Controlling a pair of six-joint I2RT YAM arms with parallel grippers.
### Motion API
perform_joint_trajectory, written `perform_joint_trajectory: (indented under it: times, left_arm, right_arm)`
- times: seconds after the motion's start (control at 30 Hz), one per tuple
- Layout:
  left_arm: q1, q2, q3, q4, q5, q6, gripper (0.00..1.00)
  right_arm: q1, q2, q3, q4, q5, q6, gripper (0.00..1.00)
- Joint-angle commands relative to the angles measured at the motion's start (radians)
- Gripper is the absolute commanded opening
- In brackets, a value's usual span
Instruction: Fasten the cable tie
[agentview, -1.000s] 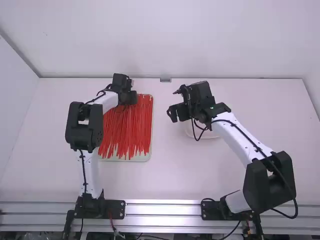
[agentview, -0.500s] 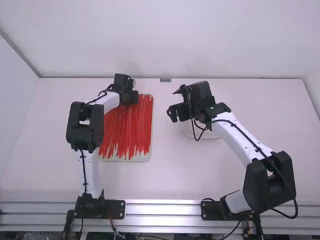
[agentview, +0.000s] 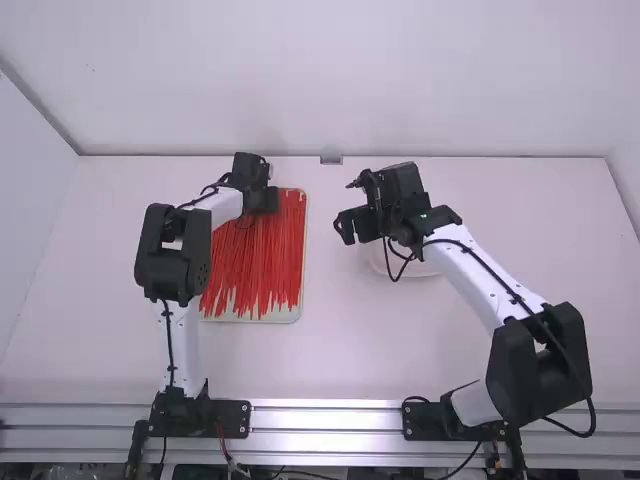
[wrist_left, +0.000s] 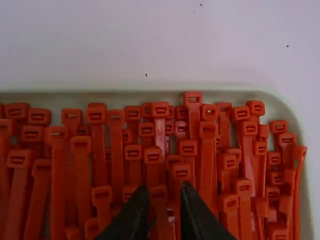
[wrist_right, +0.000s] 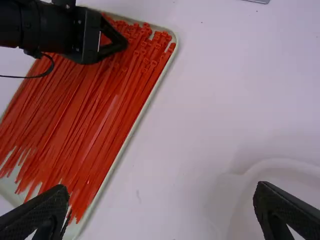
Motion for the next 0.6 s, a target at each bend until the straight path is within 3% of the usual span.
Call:
perform_joint_trajectory:
  times: [0.0,0.23,0.57]
  left_arm:
    - [-0.002,0.013,-0.002,-0.001,-0.010,0.005,0.16]
    - [-0.002,0.013,-0.002,0.003,-0.026,0.004,0.11]
    - [-0.003,0.013,-0.005,0.018,-0.032,0.004,0.14]
  right_arm:
    - [-0.002,0.008,0.027,-0.002,-0.002,-0.002,0.98]
    - [-0.002,0.008,0.027,-0.001,-0.002,-0.002,0.99]
    - [-0.002,0.008,0.027,-0.001,-0.002,-0.002,0.98]
